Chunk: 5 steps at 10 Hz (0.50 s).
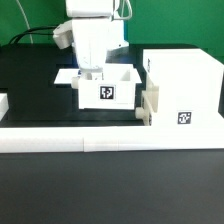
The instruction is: Assemble drawer
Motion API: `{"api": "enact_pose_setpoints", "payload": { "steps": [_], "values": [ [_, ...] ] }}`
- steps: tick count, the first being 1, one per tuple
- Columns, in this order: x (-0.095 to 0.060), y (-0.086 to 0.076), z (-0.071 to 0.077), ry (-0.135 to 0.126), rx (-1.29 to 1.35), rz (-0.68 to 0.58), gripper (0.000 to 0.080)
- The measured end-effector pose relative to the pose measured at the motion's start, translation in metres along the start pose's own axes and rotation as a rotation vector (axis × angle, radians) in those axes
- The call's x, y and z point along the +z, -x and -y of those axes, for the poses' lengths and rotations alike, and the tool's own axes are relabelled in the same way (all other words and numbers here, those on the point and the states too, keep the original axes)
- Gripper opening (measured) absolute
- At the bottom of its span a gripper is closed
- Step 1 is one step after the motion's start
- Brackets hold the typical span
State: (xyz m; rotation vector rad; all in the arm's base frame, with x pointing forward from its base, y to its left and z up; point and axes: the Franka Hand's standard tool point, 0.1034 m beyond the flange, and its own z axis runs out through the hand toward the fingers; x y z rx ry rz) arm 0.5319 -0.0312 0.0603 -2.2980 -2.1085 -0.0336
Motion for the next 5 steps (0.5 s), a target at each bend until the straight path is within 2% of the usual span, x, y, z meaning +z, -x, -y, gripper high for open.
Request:
{"api": "enact_pose_setpoints", "payload": {
  "steps": [3, 5],
  "values": [
    [0.0004, 0.0003, 0.0002, -0.001, 0.001, 0.000, 0.0042],
    [0.0011, -0.0012, 0.0004, -0.010, -0.004, 0.001, 0.0042]
  ]
}}
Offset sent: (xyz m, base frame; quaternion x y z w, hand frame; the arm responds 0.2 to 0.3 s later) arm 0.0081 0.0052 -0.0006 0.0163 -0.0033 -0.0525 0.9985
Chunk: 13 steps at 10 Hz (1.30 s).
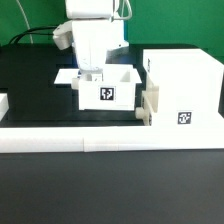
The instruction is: Assemble drawer
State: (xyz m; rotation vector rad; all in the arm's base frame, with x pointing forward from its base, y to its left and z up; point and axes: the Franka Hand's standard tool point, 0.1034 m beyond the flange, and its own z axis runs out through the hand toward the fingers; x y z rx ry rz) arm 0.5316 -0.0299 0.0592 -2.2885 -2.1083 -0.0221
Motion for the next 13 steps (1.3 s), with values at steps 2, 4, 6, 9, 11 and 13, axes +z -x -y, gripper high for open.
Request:
{"api": "enact_pose_setpoints", "payload": {
  "steps": [2, 4, 6, 9, 11, 13],
  "values": [
    [0.000, 0.000, 0.000, 0.000, -0.043, 0.001, 0.0042],
    [0.001, 0.001, 0.001, -0.001, -0.055, 0.002, 0.0042],
    [0.001, -0.001, 0.000, -0.001, -0.062, 0.002, 0.0042],
    [0.002, -0.011, -0.005, -0.008, -0.072, -0.001, 0.0042],
    [0.001, -0.016, -0.008, -0.005, -0.078, -0.004, 0.0042],
    [0.003, -0.014, -0.007, 0.000, -0.074, -0.004, 0.0042]
  ]
}}
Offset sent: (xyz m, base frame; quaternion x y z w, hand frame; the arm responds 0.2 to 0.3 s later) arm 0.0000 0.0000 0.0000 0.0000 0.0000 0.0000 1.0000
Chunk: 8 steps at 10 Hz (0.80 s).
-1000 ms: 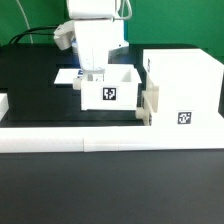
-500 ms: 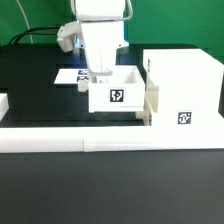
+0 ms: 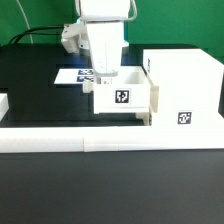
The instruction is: Assemble drawer
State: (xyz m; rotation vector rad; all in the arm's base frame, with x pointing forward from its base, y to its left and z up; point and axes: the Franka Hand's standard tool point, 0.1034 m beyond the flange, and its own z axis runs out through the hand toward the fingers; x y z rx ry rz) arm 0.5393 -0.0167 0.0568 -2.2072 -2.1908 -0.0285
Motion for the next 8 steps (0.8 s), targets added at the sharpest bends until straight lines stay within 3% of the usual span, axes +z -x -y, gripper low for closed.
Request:
{"api": "enact_pose_setpoints", "payload": {
  "steps": [4, 8],
  "values": [
    [0.0019, -0.0025, 0.0013, -0.005, -0.001, -0.001, 0.0042],
    [0.0024, -0.0017, -0.0001, 0.018, 0.002, -0.002, 0.0042]
  ]
}}
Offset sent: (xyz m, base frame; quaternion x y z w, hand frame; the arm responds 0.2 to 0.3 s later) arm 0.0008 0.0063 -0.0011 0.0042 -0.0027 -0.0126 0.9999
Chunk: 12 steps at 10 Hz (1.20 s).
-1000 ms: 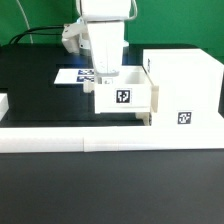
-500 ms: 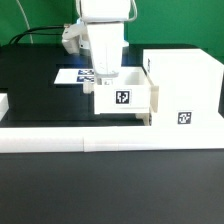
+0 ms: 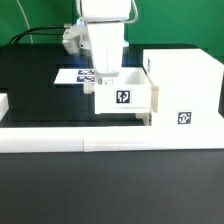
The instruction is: Assemble drawer
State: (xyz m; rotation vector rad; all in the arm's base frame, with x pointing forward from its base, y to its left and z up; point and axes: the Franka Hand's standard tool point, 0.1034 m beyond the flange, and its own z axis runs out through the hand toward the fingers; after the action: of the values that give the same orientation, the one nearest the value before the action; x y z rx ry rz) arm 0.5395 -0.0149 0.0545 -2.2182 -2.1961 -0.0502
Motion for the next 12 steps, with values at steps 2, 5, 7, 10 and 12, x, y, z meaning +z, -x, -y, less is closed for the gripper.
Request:
{"api": "enact_pose_setpoints", "payload": {
  "steps": [2, 5, 7, 10, 12],
  "values": [
    [-0.0004, -0.0001, 0.0000, -0.002, 0.001, 0.000, 0.0042],
    [-0.0005, -0.0025, -0.0001, -0.001, 0.012, -0.001, 0.0042],
    [-0.0003, -0.0021, 0.0000, -0.002, 0.013, -0.001, 0.0042],
    [-0.0005, -0.0041, -0.0008, -0.001, 0.010, -0.002, 0.0042],
    [-0.0010, -0.0089, -0.0020, 0.001, 0.013, -0.003, 0.0042]
  ]
}}
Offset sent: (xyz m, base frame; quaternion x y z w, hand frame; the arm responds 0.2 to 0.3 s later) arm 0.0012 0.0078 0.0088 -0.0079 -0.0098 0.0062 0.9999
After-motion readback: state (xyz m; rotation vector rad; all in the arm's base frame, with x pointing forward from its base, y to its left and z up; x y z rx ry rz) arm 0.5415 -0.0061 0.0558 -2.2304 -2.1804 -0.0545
